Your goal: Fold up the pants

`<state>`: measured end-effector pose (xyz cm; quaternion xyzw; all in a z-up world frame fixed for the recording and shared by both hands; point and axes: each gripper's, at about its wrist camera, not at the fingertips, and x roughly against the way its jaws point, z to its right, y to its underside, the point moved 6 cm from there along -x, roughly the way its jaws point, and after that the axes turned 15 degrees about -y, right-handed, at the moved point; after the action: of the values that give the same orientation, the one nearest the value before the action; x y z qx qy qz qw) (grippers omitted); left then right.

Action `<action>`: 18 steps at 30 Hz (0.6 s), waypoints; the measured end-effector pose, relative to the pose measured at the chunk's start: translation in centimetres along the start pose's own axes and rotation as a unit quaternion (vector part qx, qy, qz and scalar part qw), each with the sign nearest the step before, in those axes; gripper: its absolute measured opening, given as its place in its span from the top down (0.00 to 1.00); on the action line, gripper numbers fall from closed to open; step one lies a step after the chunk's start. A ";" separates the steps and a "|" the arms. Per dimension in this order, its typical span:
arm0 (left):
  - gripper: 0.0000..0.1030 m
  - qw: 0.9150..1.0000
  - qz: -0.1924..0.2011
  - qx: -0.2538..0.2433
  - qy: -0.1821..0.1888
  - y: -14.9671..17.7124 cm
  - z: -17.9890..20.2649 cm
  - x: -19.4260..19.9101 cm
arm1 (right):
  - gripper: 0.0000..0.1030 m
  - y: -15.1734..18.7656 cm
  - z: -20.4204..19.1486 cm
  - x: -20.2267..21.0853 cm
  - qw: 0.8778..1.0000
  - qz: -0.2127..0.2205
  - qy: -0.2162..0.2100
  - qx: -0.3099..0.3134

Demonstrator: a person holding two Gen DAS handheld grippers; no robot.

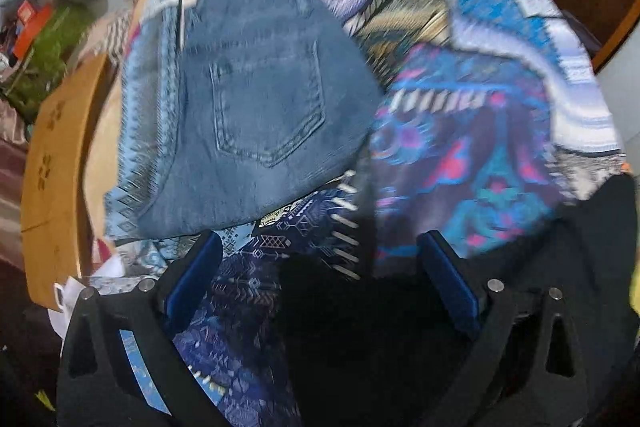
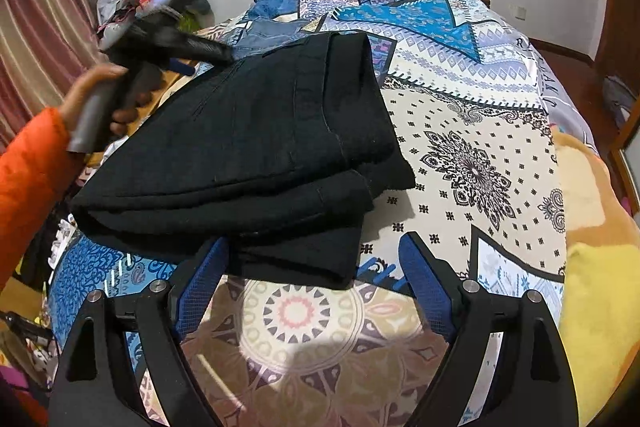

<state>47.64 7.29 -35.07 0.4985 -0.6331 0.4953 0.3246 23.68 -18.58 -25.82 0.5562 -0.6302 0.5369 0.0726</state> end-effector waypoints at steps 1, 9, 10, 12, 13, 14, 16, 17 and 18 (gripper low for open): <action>0.00 1.000 -0.006 0.003 0.011 0.2 0.0 -0.6 | 0.17 -0.1 0.1 0.0 1.000 0.000 -0.001 0.000; 0.00 0.997 -0.037 0.033 0.060 3.7 -3.2 -2.1 | 0.17 -0.7 1.4 0.1 1.000 -0.001 0.022 -0.013; 0.00 0.997 -0.038 0.036 0.054 4.4 -3.7 -1.8 | 0.17 -0.7 1.4 0.3 1.000 0.001 0.027 -0.016; 0.00 0.998 -0.037 0.038 0.040 5.9 -4.6 -1.1 | 0.17 -0.7 1.4 0.7 0.999 0.006 0.026 -0.024; 0.00 0.998 -0.033 0.041 0.033 6.6 -5.1 -0.6 | 0.17 -0.6 1.3 1.1 0.999 0.010 0.025 -0.028; 0.00 0.998 -0.029 0.043 0.024 7.7 -5.6 0.1 | 0.17 -0.6 1.1 1.4 0.999 0.013 0.025 -0.028; 0.00 0.999 -0.025 0.038 0.017 9.1 -6.0 1.0 | 0.17 -0.4 0.5 2.1 0.999 0.019 0.027 -0.025; 0.00 0.999 -0.021 0.034 0.013 10.1 -6.1 1.7 | 0.17 -0.4 0.3 2.4 0.999 0.021 0.027 -0.023; 0.00 0.999 -0.018 0.030 0.011 11.0 -6.2 2.2 | 0.17 -0.4 0.0 2.7 0.999 0.024 0.027 -0.021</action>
<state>36.06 12.60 -34.58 0.5138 -0.6050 0.5138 0.3256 22.97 -20.18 -23.70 0.5245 -0.6523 0.5399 0.0884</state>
